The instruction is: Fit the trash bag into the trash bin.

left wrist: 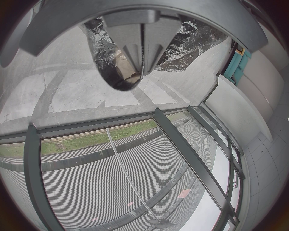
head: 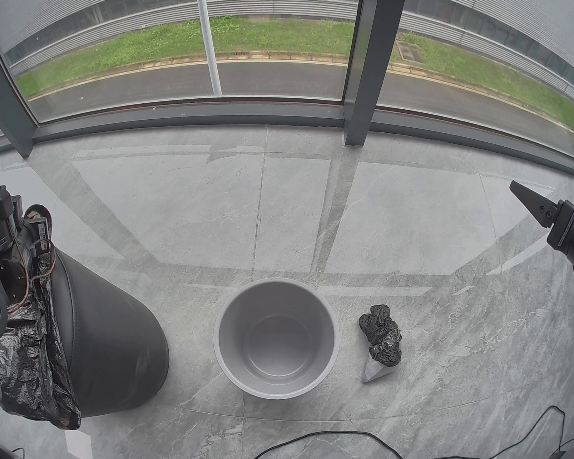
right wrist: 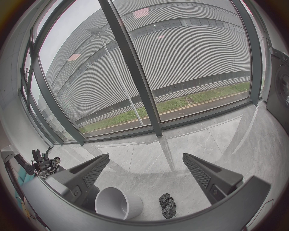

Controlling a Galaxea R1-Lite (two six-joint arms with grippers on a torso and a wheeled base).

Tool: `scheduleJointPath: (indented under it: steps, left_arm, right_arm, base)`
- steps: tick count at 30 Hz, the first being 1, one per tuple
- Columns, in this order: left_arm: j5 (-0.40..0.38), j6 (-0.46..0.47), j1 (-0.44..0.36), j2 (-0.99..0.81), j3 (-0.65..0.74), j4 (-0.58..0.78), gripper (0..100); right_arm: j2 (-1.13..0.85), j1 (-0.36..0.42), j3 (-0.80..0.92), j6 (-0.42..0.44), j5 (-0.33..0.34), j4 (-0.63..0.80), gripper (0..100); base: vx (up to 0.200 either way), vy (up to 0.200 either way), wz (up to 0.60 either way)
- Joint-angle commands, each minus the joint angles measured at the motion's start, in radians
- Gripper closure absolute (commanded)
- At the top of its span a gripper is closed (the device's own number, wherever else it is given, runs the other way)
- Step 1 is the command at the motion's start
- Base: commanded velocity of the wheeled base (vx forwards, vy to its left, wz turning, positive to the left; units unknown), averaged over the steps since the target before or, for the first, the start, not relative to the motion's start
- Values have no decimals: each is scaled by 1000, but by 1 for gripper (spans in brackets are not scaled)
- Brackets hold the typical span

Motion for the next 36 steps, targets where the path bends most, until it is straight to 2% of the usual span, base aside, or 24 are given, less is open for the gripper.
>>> scheduleJointPath:
  steps: [1, 6, 10, 12, 14, 16, 18, 19, 20, 24, 26, 30, 36]
  left_arm:
    - [1, -1, 3, -14, -1, 0, 100]
    - [-8, -19, -11, -78, 2, -17, 100]
    - [-33, -149, -97, -183, -37, -50, 100]
    - [-30, -189, -118, -207, -58, -39, 100]
    - [-30, -252, -158, -250, -83, -2, 100]
    - [-30, -315, -218, -281, -112, 46, 100]
    - [-30, -392, -290, -312, -150, 128, 100]
    - [-30, -404, -301, -318, -158, 145, 100]
    - [-30, -490, -375, -353, -216, 266, 100]
    - [-41, -657, -502, -396, -368, 529, 100]
    - [-73, -742, -566, -416, -457, 661, 100]
    - [-143, -866, -612, -407, -592, 808, 100]
    - [-202, -964, -646, -379, -707, 921, 100]
  right_arm:
    - [-4, 0, 0, 0, 1, -1, 0]
    - [-11, 3, 0, 2, 1, 1, 0]
    - [-27, 22, -6, 34, -1, -1, 0]
    - [-43, 49, -11, 65, -1, -1, 0]
    - [-73, 111, -25, 126, 1, 13, 0]
    - [-77, 163, -22, 138, 4, 18, 0]
    - [-76, 224, -14, 143, 5, 21, 0]
    - [-76, 235, -11, 144, 7, 22, 0]
    - [-69, 303, 12, 149, 7, 21, 0]
    - [-17, 385, 29, 148, 10, 22, 0]
    - [36, 418, 23, 148, 8, 21, 0]
    - [139, 479, 3, 149, 7, 18, 0]
    - [260, 570, -11, 149, 4, -1, 0]
  base:
    - [0, 0, 0]
    - [0, 0, 0]
    - [0, 0, 0]
    - [0, 0, 0]
    - [0, 0, 0]
    - [0, 0, 0]
    - [0, 0, 0]
    - [0, 0, 0]
    - [0, 0, 0]
    - [0, 0, 0]
    - [0, 0, 0]
    - [0, 0, 0]
    - [0, 0, 0]
